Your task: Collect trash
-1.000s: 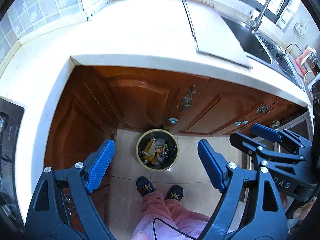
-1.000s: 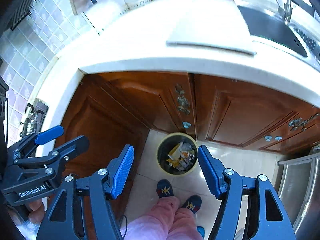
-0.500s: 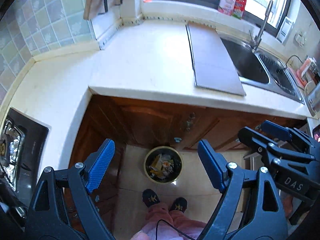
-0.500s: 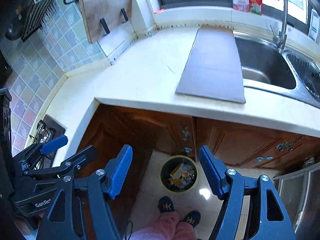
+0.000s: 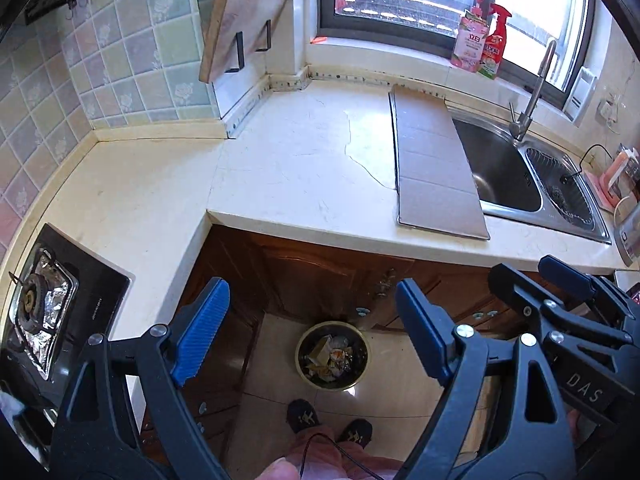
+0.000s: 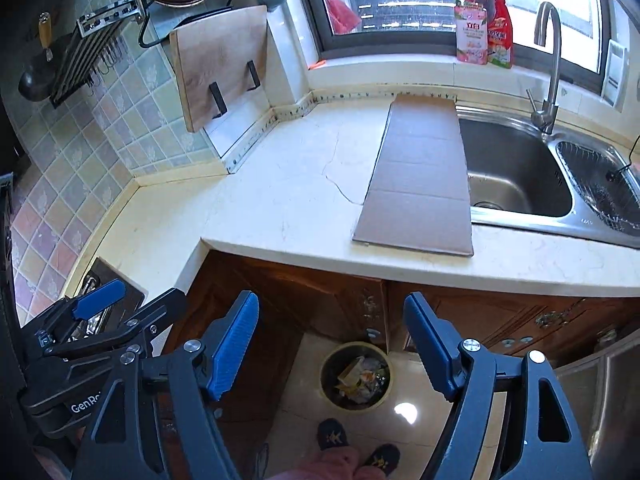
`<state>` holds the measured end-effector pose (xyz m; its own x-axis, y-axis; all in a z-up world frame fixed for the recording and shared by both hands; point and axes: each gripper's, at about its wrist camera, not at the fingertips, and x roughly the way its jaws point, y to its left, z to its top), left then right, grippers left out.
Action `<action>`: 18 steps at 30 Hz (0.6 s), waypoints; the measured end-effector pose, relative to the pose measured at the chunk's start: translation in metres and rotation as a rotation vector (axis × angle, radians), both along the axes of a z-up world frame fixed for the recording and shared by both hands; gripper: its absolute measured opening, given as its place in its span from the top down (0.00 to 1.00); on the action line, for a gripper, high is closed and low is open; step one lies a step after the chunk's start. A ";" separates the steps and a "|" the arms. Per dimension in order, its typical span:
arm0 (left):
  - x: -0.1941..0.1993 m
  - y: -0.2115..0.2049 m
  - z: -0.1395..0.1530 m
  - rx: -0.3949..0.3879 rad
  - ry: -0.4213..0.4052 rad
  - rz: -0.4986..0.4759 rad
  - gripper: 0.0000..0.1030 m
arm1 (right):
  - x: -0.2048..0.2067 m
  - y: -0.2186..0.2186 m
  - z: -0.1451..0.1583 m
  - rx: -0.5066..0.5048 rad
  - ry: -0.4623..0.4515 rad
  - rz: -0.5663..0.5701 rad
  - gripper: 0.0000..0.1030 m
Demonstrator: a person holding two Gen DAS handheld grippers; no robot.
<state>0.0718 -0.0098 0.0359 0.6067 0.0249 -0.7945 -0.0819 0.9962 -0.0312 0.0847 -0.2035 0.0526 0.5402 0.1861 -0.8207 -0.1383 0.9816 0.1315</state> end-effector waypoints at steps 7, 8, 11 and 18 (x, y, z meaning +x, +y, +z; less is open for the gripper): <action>-0.001 0.001 0.015 0.018 -0.033 0.007 0.19 | -0.003 0.006 0.021 -0.004 -0.059 -0.004 0.24; -0.001 0.000 0.016 0.019 -0.038 0.006 0.19 | -0.003 0.007 0.025 -0.005 -0.068 -0.005 0.24; 0.000 0.000 0.022 0.023 -0.055 0.004 0.19 | -0.003 0.008 0.032 -0.008 -0.089 -0.009 0.24; 0.004 -0.002 0.033 0.038 -0.085 -0.007 0.19 | -0.002 0.007 0.044 -0.002 -0.109 -0.028 0.24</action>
